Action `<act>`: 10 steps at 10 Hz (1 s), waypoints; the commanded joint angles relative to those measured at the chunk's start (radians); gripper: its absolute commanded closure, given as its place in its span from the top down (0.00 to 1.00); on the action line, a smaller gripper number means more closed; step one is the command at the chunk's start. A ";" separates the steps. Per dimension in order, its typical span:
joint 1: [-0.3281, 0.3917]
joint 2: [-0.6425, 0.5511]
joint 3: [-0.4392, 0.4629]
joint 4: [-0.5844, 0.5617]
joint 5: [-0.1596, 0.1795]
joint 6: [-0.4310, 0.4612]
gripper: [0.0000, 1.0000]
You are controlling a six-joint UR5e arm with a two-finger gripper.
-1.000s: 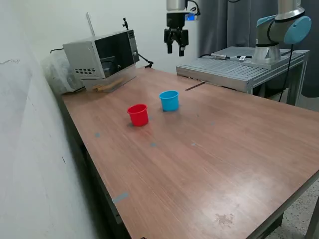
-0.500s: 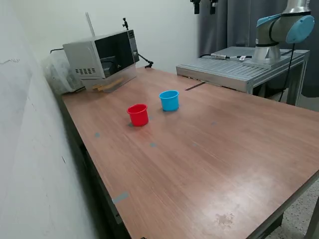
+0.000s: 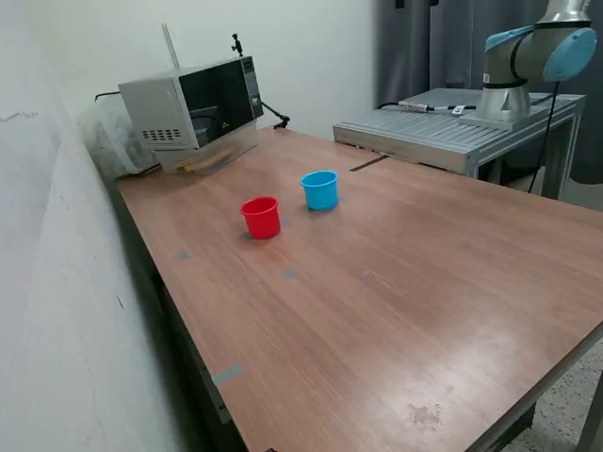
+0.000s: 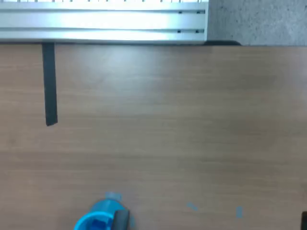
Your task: Place red objects in the red bin, and blue objects in the blue bin.
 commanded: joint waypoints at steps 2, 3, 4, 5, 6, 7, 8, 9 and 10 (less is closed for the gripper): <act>0.010 -0.002 -0.006 0.033 0.000 0.001 1.00; 0.010 -0.002 -0.004 0.033 0.000 -0.001 1.00; 0.001 -0.002 -0.006 0.033 -0.002 -0.004 1.00; -0.005 0.000 -0.006 0.033 -0.002 -0.004 1.00; -0.011 -0.002 -0.007 0.032 -0.002 -0.004 1.00; -0.010 -0.002 -0.006 0.033 -0.002 -0.004 1.00; -0.010 -0.002 -0.006 0.033 -0.002 -0.004 1.00; -0.011 0.000 -0.007 0.032 -0.002 -0.004 1.00; -0.011 -0.002 -0.006 0.033 -0.002 -0.004 1.00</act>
